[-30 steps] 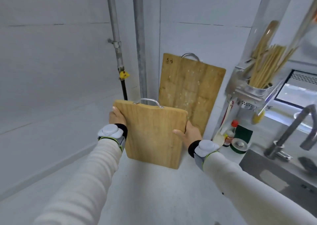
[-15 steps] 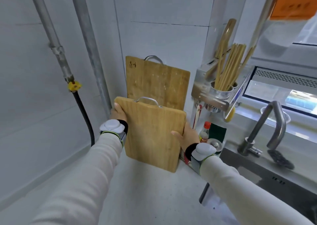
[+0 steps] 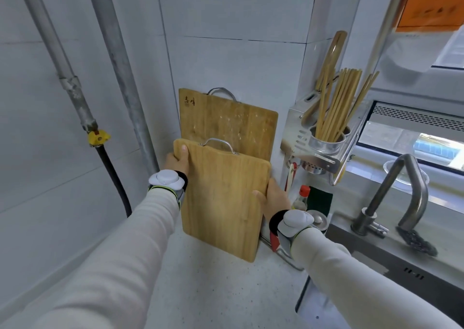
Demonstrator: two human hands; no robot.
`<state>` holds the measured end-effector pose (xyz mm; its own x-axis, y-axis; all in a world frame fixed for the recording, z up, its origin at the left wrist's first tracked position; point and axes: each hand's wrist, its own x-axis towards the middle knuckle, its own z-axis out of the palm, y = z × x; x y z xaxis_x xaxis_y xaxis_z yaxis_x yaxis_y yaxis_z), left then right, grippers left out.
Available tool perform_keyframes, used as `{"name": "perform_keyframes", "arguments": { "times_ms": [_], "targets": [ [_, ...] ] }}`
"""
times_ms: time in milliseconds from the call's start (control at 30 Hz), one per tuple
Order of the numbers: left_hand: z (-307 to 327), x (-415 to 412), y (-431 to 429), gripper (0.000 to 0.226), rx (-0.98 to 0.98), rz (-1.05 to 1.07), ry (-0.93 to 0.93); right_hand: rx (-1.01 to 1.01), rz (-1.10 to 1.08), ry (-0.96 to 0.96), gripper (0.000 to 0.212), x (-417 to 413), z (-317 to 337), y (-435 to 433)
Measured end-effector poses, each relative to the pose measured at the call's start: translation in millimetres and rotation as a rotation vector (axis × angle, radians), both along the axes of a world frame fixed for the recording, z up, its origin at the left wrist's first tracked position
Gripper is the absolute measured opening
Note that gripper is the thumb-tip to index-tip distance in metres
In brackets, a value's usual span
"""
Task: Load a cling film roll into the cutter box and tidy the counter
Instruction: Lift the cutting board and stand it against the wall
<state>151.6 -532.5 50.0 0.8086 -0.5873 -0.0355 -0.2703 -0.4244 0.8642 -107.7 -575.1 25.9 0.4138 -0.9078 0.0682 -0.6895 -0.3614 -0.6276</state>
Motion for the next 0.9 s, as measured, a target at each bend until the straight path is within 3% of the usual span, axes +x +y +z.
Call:
{"name": "perform_keyframes", "arguments": {
  "times_ms": [167,467,900],
  "targets": [
    [1,0,-11,0.067,0.014,-0.010,0.005,-0.032,-0.026,0.023,0.039,4,3,-4],
    [3,0,-34,0.063,0.057,-0.050,-0.017,-0.049,-0.041,0.279,0.044,8,19,-23],
    [2,16,-51,0.069,0.089,-0.049,-0.060,-0.034,-0.057,0.354,0.036,18,31,-29]
  ]
}}
